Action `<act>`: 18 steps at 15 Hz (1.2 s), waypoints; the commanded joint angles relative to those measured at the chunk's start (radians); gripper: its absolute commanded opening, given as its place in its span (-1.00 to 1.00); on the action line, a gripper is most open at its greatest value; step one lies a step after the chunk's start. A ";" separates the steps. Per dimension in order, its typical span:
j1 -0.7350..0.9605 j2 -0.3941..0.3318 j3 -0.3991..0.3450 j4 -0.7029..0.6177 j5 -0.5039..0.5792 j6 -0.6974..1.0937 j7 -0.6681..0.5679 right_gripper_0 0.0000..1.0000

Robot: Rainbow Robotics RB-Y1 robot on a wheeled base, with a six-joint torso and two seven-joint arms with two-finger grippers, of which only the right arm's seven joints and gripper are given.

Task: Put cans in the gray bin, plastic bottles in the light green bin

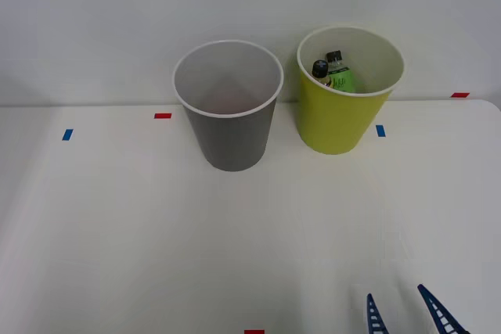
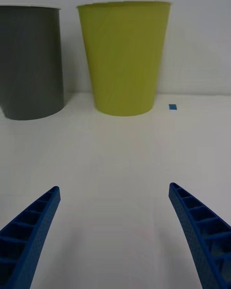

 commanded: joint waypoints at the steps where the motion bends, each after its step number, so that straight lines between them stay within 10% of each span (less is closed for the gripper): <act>1: 0.003 0.056 -0.034 0.071 0.004 -0.111 -0.007 0.54; 18: -0.003 0.097 -0.075 0.243 -0.049 -0.311 0.014 0.79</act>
